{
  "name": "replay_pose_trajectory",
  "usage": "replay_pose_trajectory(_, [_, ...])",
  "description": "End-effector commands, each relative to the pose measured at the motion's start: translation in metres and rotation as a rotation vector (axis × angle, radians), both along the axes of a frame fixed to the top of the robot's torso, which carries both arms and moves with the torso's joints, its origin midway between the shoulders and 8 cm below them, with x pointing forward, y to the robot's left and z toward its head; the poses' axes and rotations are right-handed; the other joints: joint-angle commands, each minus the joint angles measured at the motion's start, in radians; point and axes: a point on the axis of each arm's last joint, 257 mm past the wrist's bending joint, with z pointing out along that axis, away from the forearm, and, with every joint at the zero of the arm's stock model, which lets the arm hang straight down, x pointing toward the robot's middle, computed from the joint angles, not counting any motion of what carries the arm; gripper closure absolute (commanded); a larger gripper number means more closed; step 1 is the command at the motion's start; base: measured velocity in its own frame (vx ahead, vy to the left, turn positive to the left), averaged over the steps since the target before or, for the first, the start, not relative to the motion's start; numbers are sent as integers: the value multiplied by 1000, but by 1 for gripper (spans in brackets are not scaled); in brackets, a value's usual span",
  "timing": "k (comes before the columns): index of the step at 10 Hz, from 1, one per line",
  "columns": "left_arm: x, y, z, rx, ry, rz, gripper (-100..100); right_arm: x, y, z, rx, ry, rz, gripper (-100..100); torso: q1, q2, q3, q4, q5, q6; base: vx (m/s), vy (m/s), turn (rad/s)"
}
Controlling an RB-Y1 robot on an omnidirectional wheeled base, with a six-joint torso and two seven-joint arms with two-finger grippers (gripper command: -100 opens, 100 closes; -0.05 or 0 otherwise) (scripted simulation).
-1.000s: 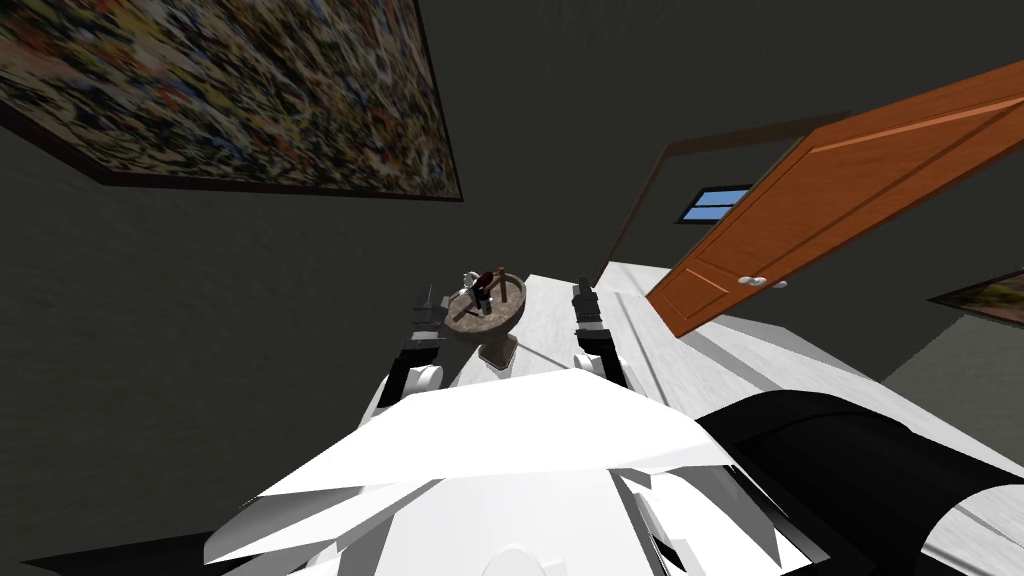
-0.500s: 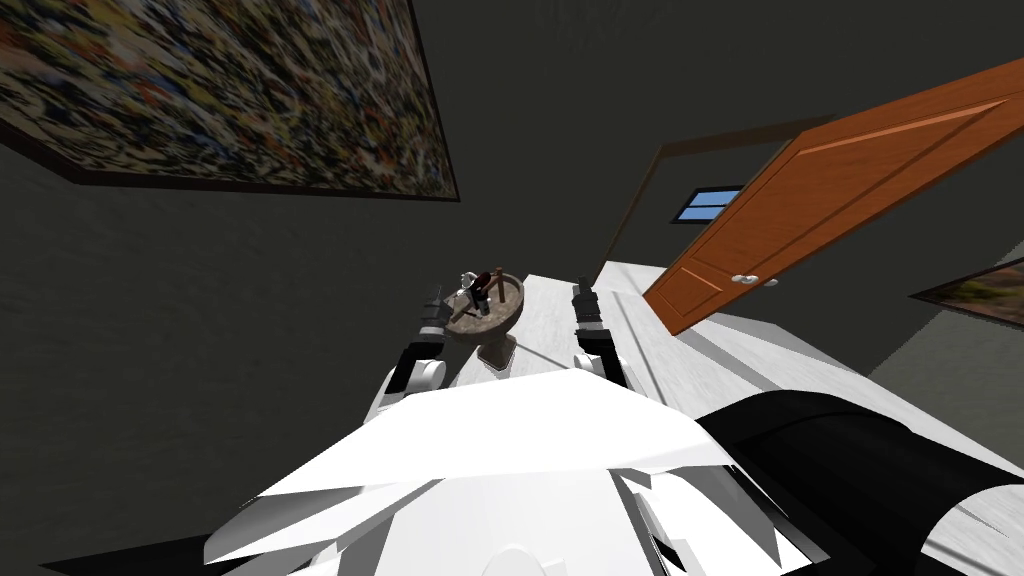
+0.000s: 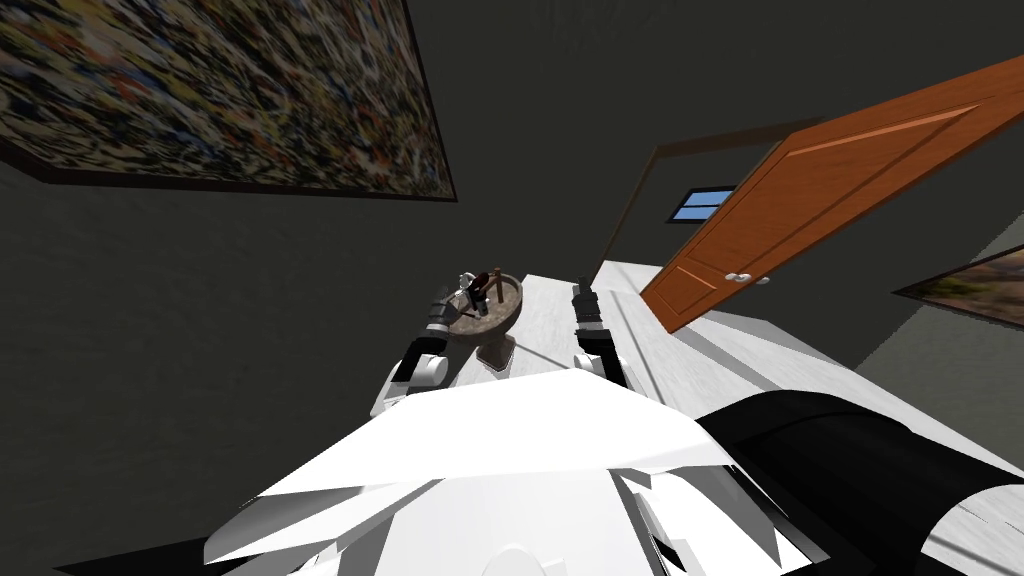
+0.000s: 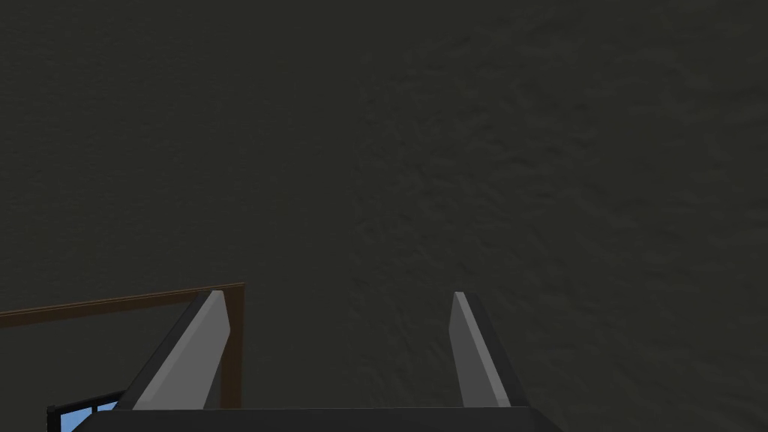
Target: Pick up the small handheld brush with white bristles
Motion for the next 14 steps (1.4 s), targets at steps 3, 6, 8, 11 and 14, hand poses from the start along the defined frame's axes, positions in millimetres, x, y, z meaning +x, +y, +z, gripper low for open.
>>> replay_pose_trajectory(3, [14,-8,-22,16,93,-14,-100,0,0,0,0,0,0,0,0,0,0,0,0,0,6,7,-40])
replay_pose_trajectory(6, [21,-12,-42,29,173,-20,-100,0,0,0,0,0,0,0,1,0,0,0,0,0,8,15,-36])
replay_pose_trajectory(8, [27,-16,-57,40,229,-26,-100,0,0,0,0,0,0,0,1,0,0,0,0,0,10,20,-38])
replay_pose_trajectory(11, [35,-24,-78,61,311,-39,-100,0,0,0,0,0,0,0,2,0,0,0,0,0,11,28,-52])
replay_pose_trajectory(14, [37,-26,-100,78,394,-42,-100,0,0,0,0,0,0,0,2,-1,0,0,0,0,14,31,-40])
